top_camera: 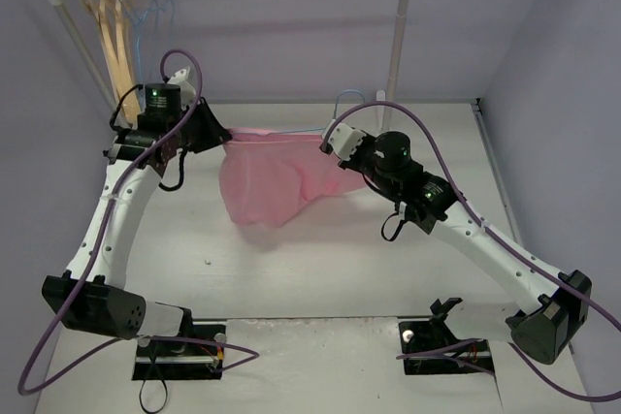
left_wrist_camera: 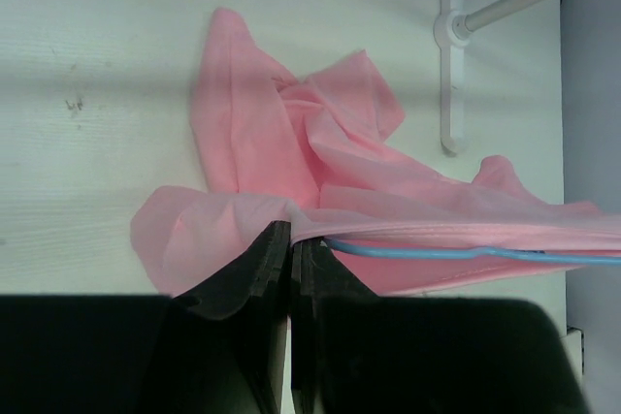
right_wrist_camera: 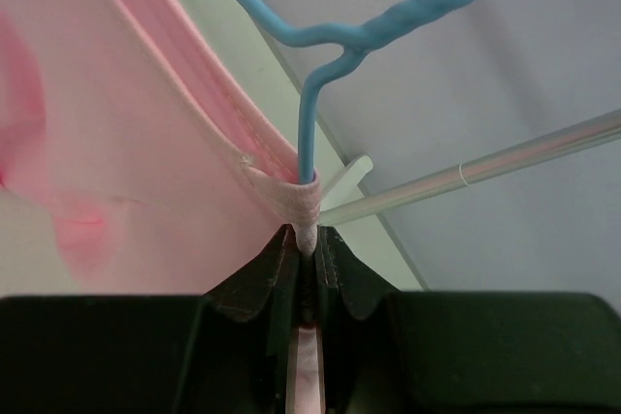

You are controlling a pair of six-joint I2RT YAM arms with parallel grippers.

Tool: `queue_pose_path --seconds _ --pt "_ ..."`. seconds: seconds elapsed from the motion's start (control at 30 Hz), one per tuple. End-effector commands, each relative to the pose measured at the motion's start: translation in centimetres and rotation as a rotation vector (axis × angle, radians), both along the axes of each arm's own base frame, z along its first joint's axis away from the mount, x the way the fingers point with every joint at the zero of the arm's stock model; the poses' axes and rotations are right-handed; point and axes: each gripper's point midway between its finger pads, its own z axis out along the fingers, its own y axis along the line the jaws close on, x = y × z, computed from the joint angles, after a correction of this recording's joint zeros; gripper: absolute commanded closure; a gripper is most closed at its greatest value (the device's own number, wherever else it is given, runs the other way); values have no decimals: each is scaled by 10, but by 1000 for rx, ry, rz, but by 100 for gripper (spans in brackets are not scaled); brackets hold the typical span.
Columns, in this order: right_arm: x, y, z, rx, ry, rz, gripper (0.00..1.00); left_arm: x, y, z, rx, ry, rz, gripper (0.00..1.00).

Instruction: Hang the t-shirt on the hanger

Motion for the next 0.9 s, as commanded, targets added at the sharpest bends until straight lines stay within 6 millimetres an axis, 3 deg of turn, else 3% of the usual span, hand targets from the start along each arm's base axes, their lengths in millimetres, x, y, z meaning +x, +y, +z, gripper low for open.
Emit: queue_pose_path --seconds 0.0,0.1,0.33,0.47,0.5,0.53,0.57,0.6,0.7,0.87 --pt "5 -33 33 -4 -105 -137 100 10 35 38 83 -97 69 100" --pt "2 -34 36 -10 -109 -126 100 12 43 49 117 -106 80 100" --pt "-7 -10 46 19 -114 4 100 6 20 82 91 -180 -36 100" --pt "-15 25 74 131 -155 171 100 -3 -5 94 148 -208 -101 100" --pt "-16 30 85 144 -172 195 100 -10 -20 101 159 -221 -138 100" --pt "-16 40 85 139 -172 220 100 -11 -24 104 175 -228 -144 100" --pt "-16 45 88 133 -183 236 100 -11 -30 100 182 -203 -160 100" --pt "-17 49 96 143 -199 250 100 -14 -40 111 175 -230 -184 100" --pt "-21 60 112 193 -233 305 100 -20 -56 115 197 -235 -217 100" --pt "-23 70 135 248 -263 342 100 -28 -65 123 192 -249 -218 100"
